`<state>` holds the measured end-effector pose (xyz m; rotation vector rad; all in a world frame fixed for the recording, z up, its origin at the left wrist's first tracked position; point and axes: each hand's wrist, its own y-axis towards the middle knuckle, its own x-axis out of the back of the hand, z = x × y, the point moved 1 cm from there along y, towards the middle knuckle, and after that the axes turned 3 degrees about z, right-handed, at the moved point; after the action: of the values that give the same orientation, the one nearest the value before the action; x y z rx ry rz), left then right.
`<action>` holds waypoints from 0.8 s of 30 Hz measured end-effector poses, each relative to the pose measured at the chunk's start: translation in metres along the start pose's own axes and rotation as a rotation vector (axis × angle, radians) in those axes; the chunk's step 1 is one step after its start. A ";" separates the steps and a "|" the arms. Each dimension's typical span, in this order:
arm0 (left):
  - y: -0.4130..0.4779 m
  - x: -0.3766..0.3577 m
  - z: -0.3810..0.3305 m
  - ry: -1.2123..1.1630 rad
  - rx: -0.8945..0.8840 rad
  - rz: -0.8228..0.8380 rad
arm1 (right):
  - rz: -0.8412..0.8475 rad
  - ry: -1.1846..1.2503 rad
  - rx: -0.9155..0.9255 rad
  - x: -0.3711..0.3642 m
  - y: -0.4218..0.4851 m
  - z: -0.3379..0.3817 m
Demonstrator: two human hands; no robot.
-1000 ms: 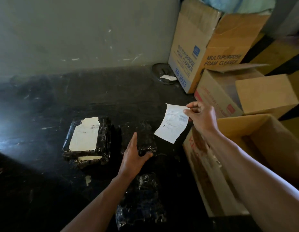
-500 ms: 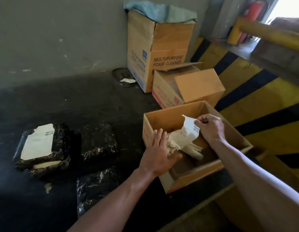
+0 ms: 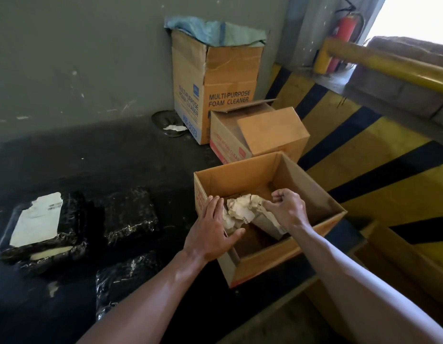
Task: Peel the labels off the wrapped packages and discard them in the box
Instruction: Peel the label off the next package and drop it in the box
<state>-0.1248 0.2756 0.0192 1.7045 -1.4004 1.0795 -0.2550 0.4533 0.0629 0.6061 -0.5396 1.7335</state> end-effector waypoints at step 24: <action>-0.049 0.061 0.151 -0.408 0.523 -0.224 | 0.255 -0.170 0.368 -0.125 -0.010 0.140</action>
<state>-0.0441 0.1257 0.0094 2.5079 -1.1742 1.0695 -0.2031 0.2746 0.0882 0.9857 -0.4307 2.0553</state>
